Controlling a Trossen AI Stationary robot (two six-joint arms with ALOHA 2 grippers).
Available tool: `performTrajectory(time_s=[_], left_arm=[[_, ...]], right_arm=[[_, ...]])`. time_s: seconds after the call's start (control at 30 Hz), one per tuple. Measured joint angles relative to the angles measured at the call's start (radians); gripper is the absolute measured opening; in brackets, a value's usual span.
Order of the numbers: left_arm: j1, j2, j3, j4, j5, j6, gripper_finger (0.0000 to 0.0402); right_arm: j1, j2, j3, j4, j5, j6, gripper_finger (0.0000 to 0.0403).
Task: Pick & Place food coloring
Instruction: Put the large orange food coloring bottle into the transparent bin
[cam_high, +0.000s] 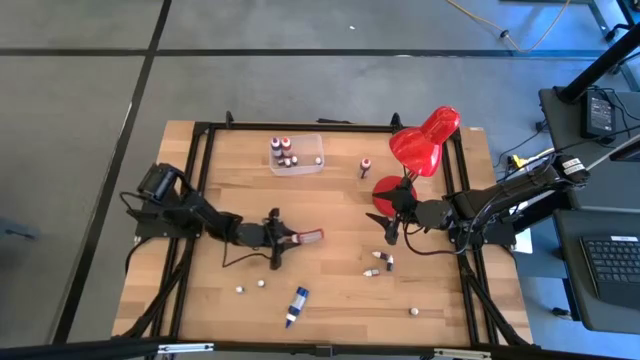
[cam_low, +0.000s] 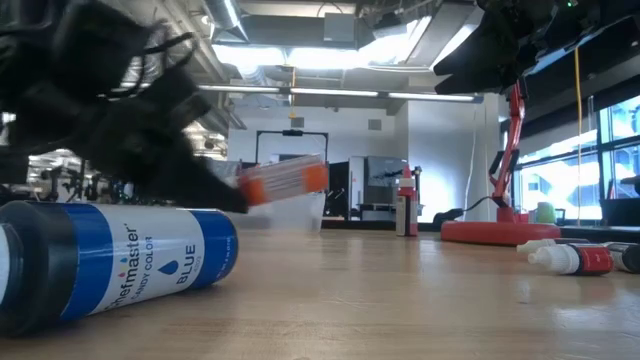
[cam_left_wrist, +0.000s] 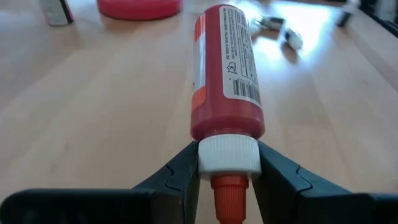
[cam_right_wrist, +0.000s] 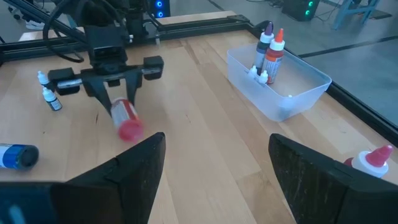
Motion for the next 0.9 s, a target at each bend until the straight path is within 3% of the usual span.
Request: performTrajectory(time_s=[0.3,0.63,0.77,0.9], left_arm=[[0.112,-0.046,0.25,-0.295,-0.028,0.018,0.0115],[0.23,-0.198,0.691,-1.289,-0.121,0.093,0.0116],[0.277,-0.2,0.915,-1.67,-0.121,0.16,0.0114],[0.33,-0.174,1.108,-1.93,-0.17,0.29,0.0116]], right_arm=[[0.0,0.0,0.0,0.0,-0.017,0.0,0.0289],[0.0,0.0,0.0,0.0,-0.208,0.003,0.0289],[0.001,0.0,0.0,0.0,-0.213,0.005,0.0289],[0.0,0.0,0.0,-0.001,-0.212,0.003,0.0289]])
